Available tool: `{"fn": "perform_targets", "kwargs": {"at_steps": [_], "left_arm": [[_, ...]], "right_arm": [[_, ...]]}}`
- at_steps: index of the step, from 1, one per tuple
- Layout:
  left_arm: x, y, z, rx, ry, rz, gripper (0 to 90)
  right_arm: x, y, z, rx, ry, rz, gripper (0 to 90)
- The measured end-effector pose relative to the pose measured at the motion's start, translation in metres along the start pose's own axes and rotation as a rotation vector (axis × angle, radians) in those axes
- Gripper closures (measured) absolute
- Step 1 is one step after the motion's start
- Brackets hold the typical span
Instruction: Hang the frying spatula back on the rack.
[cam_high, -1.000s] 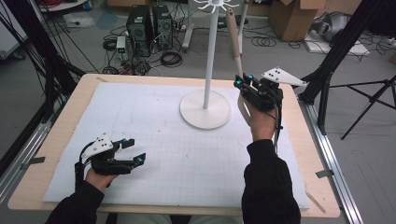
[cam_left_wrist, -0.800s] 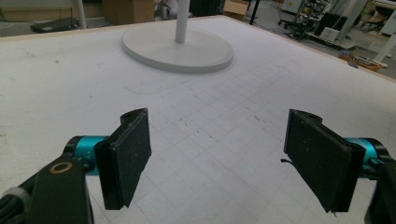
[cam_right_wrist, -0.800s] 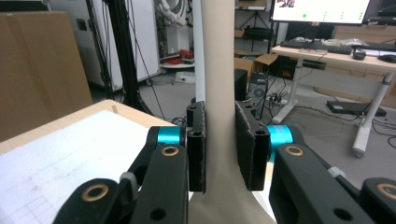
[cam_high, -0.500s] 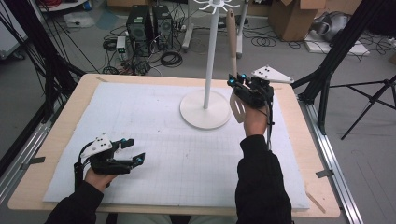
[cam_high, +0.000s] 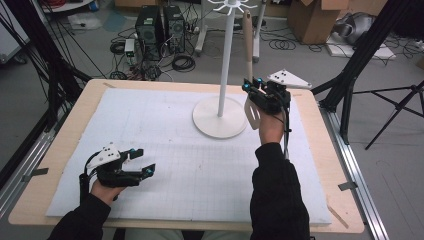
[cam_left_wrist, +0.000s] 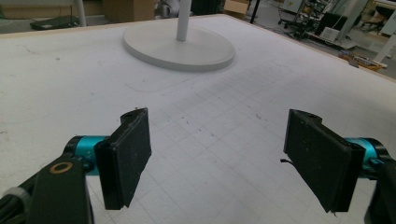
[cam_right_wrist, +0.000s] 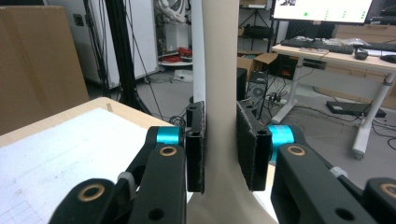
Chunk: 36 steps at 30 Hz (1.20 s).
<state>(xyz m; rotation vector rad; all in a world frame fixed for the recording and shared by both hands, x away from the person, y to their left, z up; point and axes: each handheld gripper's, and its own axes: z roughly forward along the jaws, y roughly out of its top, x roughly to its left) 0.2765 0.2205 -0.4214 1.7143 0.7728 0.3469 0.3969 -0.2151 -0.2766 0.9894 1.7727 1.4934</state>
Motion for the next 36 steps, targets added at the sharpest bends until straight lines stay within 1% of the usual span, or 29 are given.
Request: {"fn": "perform_targets", "kwargs": {"at_steps": [2, 6, 10, 13, 15, 16, 17, 19, 21, 23, 25, 27, 29, 30, 31, 33, 34, 35, 36], "left_arm": [[0.000, 0.000, 0.001, 0.001, -0.002, -0.005, 23.2], [0.000, 0.000, 0.001, 0.002, -0.002, -0.001, 23.4], [0.003, 0.000, 0.000, 0.000, 0.003, -0.003, 23.4], [0.005, -0.001, 0.000, 0.008, 0.013, -0.002, 23.4], [0.006, -0.001, -0.001, 0.006, 0.017, -0.002, 23.3], [0.006, -0.001, -0.001, 0.003, 0.021, -0.001, 23.3], [0.005, -0.001, -0.001, 0.002, 0.026, 0.002, 23.3], [0.005, -0.001, -0.001, -0.005, 0.025, -0.001, 23.1], [0.004, -0.001, 0.000, -0.014, 0.023, -0.005, 22.1], [0.002, 0.000, 0.000, -0.018, 0.026, 0.006, 21.6], [0.001, 0.001, -0.001, -0.033, 0.035, 0.008, 21.6], [0.000, 0.002, -0.004, -0.060, 0.040, 0.011, 21.5], [0.000, 0.003, -0.006, -0.079, 0.047, 0.006, 21.6], [0.001, 0.003, -0.007, -0.087, 0.050, 0.005, 21.8], [0.001, 0.003, -0.007, -0.091, 0.048, 0.002, 21.8], [0.001, 0.003, -0.007, -0.096, 0.046, 0.000, 21.9], [0.001, 0.003, -0.007, -0.094, 0.042, 0.006, 21.9], [0.001, 0.003, -0.006, -0.096, 0.042, 0.001, 21.9], [0.000, 0.003, -0.005, -0.098, 0.040, 0.002, 21.9]], "right_arm": [[-0.001, 0.001, -0.002, -0.013, -0.004, 0.008, 66.2], [-0.002, 0.001, -0.007, -0.029, -0.006, 0.013, 63.8], [-0.001, -0.001, -0.017, -0.041, -0.006, 0.013, 61.0], [0.001, -0.006, -0.024, -0.031, -0.011, 0.004, 55.4], [0.002, -0.010, -0.030, -0.024, -0.006, 0.005, 48.6], [0.003, -0.012, -0.032, -0.019, 0.008, 0.010, 44.9], [0.003, -0.016, -0.034, -0.005, 0.045, 0.032, 41.6], [0.005, -0.021, -0.036, 0.038, 0.085, 0.049, 34.7], [0.009, -0.028, -0.039, 0.077, 0.134, 0.051, 29.6], [0.015, -0.036, -0.042, 0.121, 0.158, 0.029, 25.2], [0.022, -0.047, -0.049, 0.131, 0.188, 0.005, 22.6], [0.027, -0.060, -0.056, 0.146, 0.212, -0.010, 20.4], [0.031, -0.073, -0.064, 0.162, 0.214, -0.031, 19.3], [0.032, -0.079, -0.068, 0.168, 0.210, -0.034, 18.7], [0.031, -0.086, -0.072, 0.163, 0.210, -0.045, 18.1], [0.031, -0.097, -0.081, 0.155, 0.209, -0.041, 18.0], [0.030, -0.103, -0.085, 0.151, 0.208, -0.035, 17.6], [0.028, -0.108, -0.088, 0.142, 0.202, -0.042, 17.3], [0.028, -0.114, -0.093, 0.139, 0.194, -0.029, 16.9]]}}
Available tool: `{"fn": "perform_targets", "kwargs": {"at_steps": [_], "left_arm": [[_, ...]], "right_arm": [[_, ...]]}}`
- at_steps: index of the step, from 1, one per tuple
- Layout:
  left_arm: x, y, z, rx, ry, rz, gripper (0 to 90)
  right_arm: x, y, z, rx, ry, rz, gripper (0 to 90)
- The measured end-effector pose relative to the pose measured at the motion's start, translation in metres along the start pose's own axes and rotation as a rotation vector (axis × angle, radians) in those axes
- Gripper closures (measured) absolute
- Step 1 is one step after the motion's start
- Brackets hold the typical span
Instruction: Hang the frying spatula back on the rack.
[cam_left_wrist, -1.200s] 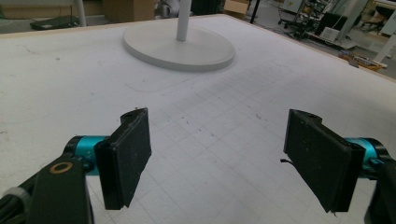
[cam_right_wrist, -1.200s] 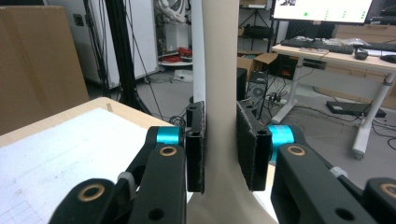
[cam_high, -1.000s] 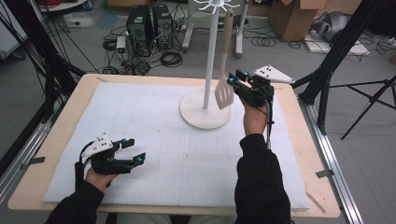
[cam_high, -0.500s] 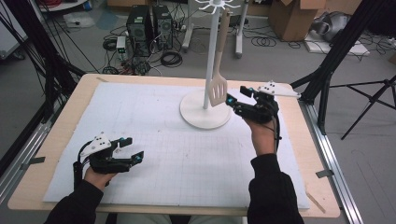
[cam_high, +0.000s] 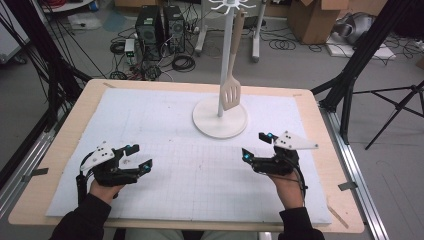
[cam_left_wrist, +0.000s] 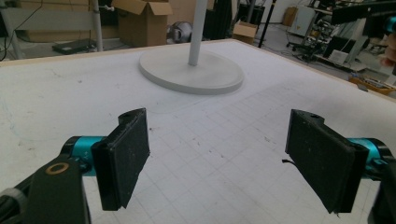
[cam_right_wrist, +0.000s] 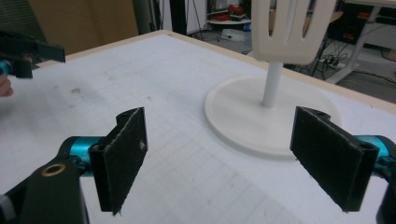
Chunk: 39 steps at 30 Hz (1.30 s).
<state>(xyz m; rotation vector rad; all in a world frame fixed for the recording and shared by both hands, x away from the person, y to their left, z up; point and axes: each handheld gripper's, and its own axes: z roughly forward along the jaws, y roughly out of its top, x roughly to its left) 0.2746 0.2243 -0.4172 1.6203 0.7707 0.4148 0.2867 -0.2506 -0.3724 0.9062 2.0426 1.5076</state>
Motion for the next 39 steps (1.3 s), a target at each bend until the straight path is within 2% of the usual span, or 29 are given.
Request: {"fn": "perform_targets", "kwargs": {"at_steps": [2, 3, 5, 10, 13, 16, 22, 31, 39], "left_arm": [[-0.001, 0.001, 0.001, -0.007, -0.006, 0.001, 21.9], [-0.001, 0.001, 0.003, -0.007, -0.008, 0.005, 21.8], [-0.001, 0.000, 0.005, 0.007, -0.007, 0.018, 21.9], [-0.001, 0.000, 0.005, 0.004, -0.008, 0.015, 21.9], [-0.002, 0.000, 0.003, -0.004, -0.006, 0.011, 21.9], [-0.003, 0.000, 0.001, -0.002, -0.009, 0.017, 21.9], [-0.006, -0.001, -0.006, -0.012, -0.010, 0.017, 21.9], [-0.002, -0.003, -0.003, 0.015, 0.003, 0.008, 22.0], [-0.001, -0.004, -0.003, 0.017, 0.007, 0.001, 22.1]], "right_arm": [[0.000, -0.012, -0.006, -0.004, -0.017, -0.008, 16.9], [0.001, -0.016, -0.009, 0.018, -0.022, -0.014, 16.9], [0.002, -0.022, -0.013, 0.041, -0.067, -0.053, 16.9], [0.001, -0.024, -0.015, 0.043, -0.082, -0.045, 16.9], [0.003, -0.024, -0.015, 0.052, -0.084, -0.062, 16.9], [0.005, -0.023, -0.014, 0.044, -0.079, -0.060, 16.9], [0.008, -0.022, -0.005, 0.070, -0.072, -0.064, 16.9], [0.005, -0.027, 0.001, 0.098, -0.062, -0.054, 17.3], [0.006, -0.028, 0.003, 0.113, -0.057, -0.048, 17.7]]}}
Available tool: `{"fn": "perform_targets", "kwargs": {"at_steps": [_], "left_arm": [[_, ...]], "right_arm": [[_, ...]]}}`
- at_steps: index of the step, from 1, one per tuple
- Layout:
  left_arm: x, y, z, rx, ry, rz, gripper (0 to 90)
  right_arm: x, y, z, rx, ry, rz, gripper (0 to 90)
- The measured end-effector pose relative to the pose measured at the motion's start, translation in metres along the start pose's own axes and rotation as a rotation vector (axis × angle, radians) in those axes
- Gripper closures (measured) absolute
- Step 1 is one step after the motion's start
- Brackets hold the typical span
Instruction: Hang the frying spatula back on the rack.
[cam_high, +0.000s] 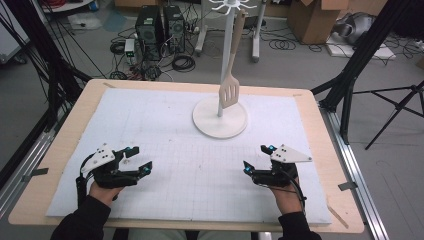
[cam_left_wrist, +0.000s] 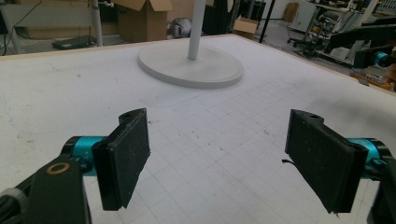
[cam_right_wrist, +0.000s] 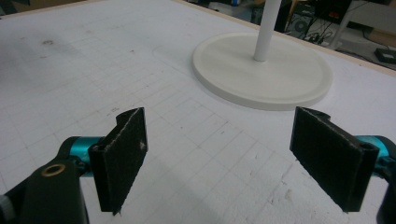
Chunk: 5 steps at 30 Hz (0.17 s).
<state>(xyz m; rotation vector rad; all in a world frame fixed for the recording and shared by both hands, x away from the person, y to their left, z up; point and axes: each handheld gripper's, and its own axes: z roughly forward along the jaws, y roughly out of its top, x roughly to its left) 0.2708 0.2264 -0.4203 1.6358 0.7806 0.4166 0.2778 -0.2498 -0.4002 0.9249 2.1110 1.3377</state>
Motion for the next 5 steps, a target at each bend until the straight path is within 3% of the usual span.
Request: {"fn": "perform_targets", "kwargs": {"at_steps": [5], "left_arm": [[0.0013, 0.0001, -0.0006, 0.002, 0.003, -0.002, 22.2]], "right_arm": [[-0.0022, -0.0006, -0.0011, -0.004, -0.014, 0.008, 17.7]]}}
